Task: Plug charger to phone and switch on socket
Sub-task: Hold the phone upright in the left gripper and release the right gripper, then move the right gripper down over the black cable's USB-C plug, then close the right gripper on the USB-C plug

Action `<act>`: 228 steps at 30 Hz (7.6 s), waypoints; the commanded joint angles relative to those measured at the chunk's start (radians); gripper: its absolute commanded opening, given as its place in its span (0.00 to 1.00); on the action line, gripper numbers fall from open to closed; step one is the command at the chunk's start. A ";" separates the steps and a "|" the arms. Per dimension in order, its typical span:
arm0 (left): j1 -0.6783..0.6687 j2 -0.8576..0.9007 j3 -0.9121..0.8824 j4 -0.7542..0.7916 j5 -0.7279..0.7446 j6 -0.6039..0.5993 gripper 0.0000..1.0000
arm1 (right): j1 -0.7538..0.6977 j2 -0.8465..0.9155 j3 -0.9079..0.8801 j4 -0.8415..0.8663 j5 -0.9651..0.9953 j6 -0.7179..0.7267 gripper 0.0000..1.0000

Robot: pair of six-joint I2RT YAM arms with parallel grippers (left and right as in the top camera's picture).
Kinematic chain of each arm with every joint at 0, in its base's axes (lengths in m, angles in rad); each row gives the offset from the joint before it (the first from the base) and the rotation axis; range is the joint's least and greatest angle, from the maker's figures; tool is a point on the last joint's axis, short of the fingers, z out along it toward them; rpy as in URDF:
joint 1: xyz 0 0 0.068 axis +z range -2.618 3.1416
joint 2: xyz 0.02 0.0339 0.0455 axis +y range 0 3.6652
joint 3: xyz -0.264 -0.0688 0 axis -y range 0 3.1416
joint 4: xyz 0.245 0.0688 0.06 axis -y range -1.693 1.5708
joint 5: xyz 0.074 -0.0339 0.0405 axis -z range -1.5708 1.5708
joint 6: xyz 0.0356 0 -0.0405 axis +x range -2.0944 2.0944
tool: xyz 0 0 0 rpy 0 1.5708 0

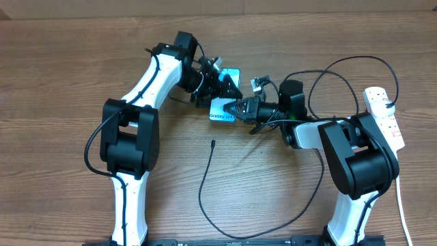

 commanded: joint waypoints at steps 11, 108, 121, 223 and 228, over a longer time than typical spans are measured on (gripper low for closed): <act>0.016 -0.027 0.021 0.150 0.492 0.078 0.55 | 0.000 -0.020 0.022 0.075 -0.169 0.225 0.04; 0.347 -0.439 -0.160 -0.286 -0.266 -0.060 0.04 | 0.303 -0.349 0.647 -1.828 0.952 -0.269 0.12; 0.369 -0.298 -0.174 -0.254 -0.264 -0.070 0.04 | 0.472 -0.063 0.647 -1.800 0.966 -0.121 0.47; 0.393 -0.286 -0.174 -0.243 -0.267 -0.069 0.04 | -0.011 0.085 0.568 -1.781 1.016 -0.183 0.11; 0.393 -0.286 -0.174 -0.238 -0.267 -0.069 0.04 | -0.012 0.085 0.569 -1.780 1.015 -0.183 0.04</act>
